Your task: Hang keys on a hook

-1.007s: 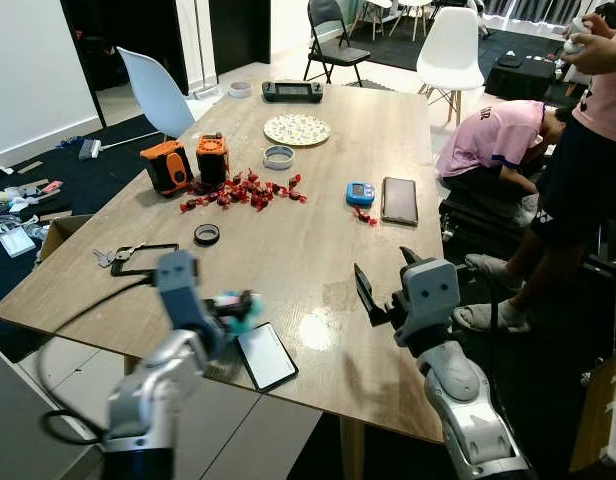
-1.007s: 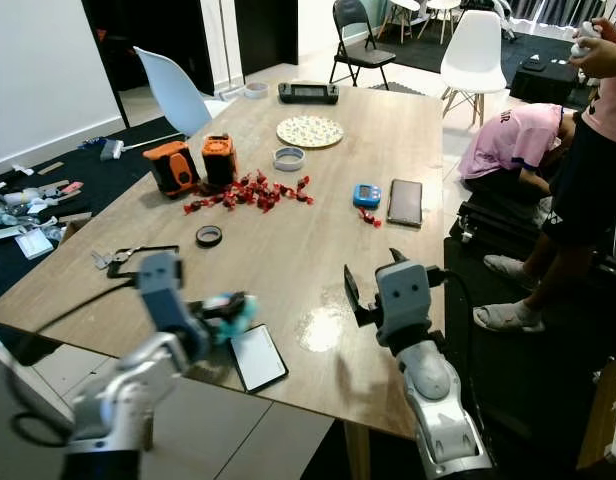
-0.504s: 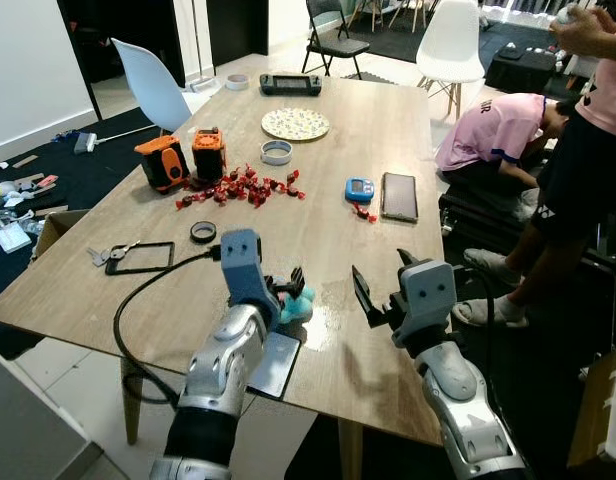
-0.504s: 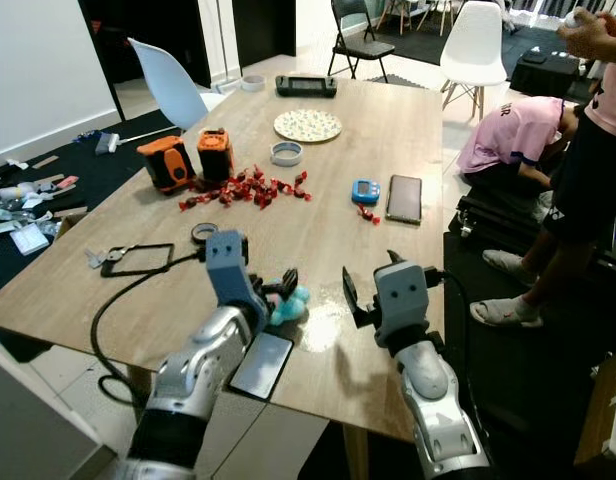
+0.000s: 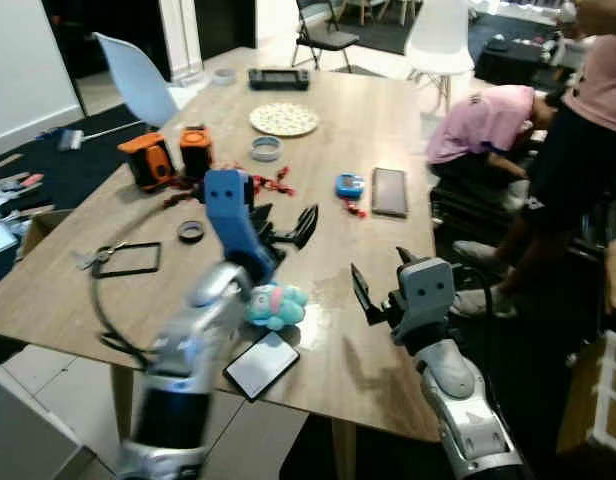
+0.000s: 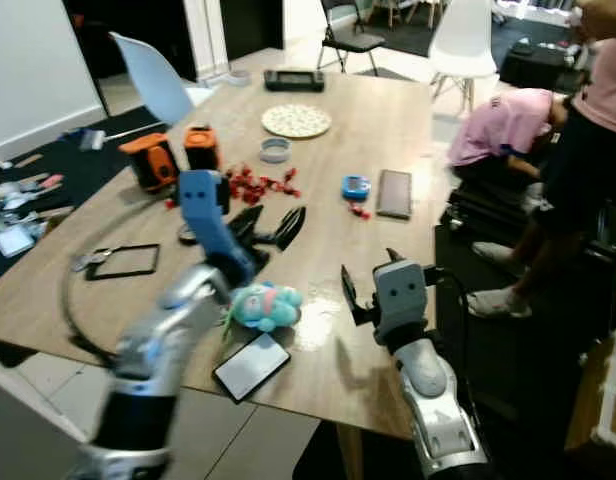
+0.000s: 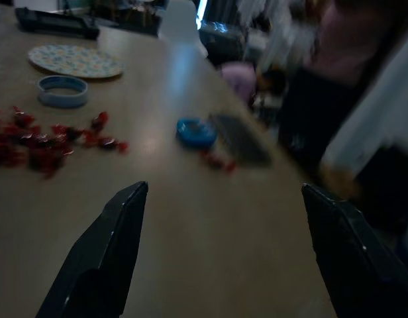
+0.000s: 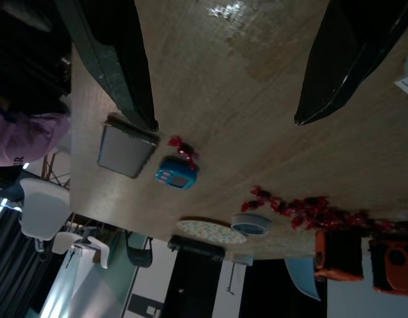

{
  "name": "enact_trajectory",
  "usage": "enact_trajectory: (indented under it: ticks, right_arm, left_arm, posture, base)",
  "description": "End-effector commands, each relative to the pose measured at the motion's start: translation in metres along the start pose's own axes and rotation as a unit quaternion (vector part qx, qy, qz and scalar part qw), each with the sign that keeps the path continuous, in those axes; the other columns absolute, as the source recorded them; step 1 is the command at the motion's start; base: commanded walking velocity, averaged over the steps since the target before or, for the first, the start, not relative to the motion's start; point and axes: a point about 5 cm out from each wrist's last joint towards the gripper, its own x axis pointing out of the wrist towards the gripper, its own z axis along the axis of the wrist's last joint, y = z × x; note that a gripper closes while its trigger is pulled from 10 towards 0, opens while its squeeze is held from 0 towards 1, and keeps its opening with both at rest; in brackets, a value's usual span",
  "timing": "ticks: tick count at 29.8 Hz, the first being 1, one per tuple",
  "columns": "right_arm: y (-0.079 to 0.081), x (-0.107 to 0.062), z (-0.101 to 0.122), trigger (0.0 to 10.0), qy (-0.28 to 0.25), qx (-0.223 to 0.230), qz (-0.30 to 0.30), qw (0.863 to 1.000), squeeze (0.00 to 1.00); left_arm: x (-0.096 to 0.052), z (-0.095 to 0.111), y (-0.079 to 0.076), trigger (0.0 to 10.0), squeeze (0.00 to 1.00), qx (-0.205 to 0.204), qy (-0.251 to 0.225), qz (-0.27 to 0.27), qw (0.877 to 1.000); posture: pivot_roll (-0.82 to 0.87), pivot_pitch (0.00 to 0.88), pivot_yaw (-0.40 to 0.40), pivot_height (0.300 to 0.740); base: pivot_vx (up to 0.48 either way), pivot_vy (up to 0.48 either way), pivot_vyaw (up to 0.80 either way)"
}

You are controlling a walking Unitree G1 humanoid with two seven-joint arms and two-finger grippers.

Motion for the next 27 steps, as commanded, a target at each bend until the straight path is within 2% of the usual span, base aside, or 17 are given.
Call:
enact_trajectory:
  ticks: [1, 3, 6, 7, 12, 17, 18, 20, 25, 27]
  right_arm:
    - [-0.002, -0.004, -0.005, 10.0, 0.008, 0.004, -0.005, 1.0, 0.0]
    - [-0.001, -0.004, -0.006, 10.0, 0.01, 0.005, -0.004, 1.0, 0.0]
    - [0.001, -0.003, -0.005, 10.0, 0.008, 0.006, 0.0, 1.0, 0.0]
    - [0.001, -0.003, -0.005, 10.0, 0.008, 0.006, 0.0, 1.0, 0.0]
    - [0.0, -0.001, -0.003, 10.0, 0.003, 0.004, 0.001, 1.0, 0.0]
    - [-0.002, -0.003, -0.003, 10.0, 0.004, 0.003, -0.001, 1.0, 0.0]
    - [-0.002, -0.003, -0.004, 10.0, 0.005, 0.002, -0.001, 1.0, 0.0]
    - [-0.002, -0.004, -0.004, 10.0, 0.005, 0.002, -0.001, 1.0, 0.0]
    - [0.001, 0.0, -0.005, 10.0, 0.007, 0.004, 0.007, 1.0, 0.0]
    - [0.007, 0.003, -0.004, 10.0, 0.006, 0.007, 0.023, 1.0, 0.0]
  left_arm:
    - [-0.011, -0.004, 0.01, 10.0, 0.0, 0.019, 0.021, 0.0, 1.0]
    - [-0.029, -0.014, 0.033, 10.0, 0.0, 0.048, 0.062, 0.016, 0.997]
    - [-0.048, -0.028, 0.055, 10.0, 0.0, 0.07, 0.111, 0.036, 0.991]
    - [-0.048, -0.028, 0.055, 10.0, 0.0, 0.07, 0.111, 0.036, 0.991]
    - [-0.066, -0.035, 0.069, 10.0, 0.0, 0.074, 0.147, 0.03, 0.986]
    - [-0.077, -0.039, 0.068, 10.0, 0.0, 0.06, 0.168, -0.007, 0.984]
    - [-0.08, -0.04, 0.061, 10.0, 0.0, 0.043, 0.171, -0.035, 0.984]
    - [-0.081, -0.04, 0.058, 10.0, 0.0, 0.041, 0.171, -0.043, 0.984]
    - [-0.062, -0.054, 0.046, 10.0, 0.0, 0.046, 0.168, -0.029, 0.984]
    - [-0.055, -0.06, 0.043, 10.0, 0.0, 0.045, 0.168, -0.02, 0.985]
  posture:
    - [0.11, 0.161, -0.021, 0.74]
    - [0.13, 0.168, -0.026, 0.74]
    - [0.13, 0.168, -0.026, 0.74]
    - [0.13, 0.168, -0.026, 0.74]
    - [0.12, 0.166, -0.03, 0.74]
    - [0.12, 0.167, -0.03, 0.74]
    - [0.12, 0.168, -0.029, 0.74]
    - [0.12, 0.168, -0.029, 0.74]
    - [0.12, 0.168, -0.033, 0.74]
    - [0.12, 0.168, -0.032, 0.74]
  base:
    - [0.0, 0.0, 0.0]
    - [0.0, 0.0, 0.0]
    - [0.0, 0.0, 0.0]
    - [0.0, 0.0, 0.0]
    - [0.0, 0.0, 0.0]
    - [0.0, 0.0, 0.0]
    - [0.0, 0.0, 0.0]
    - [0.0, 0.0, 0.0]
    - [0.0, 0.0, 0.0]
    - [0.0, 0.0, 0.0]
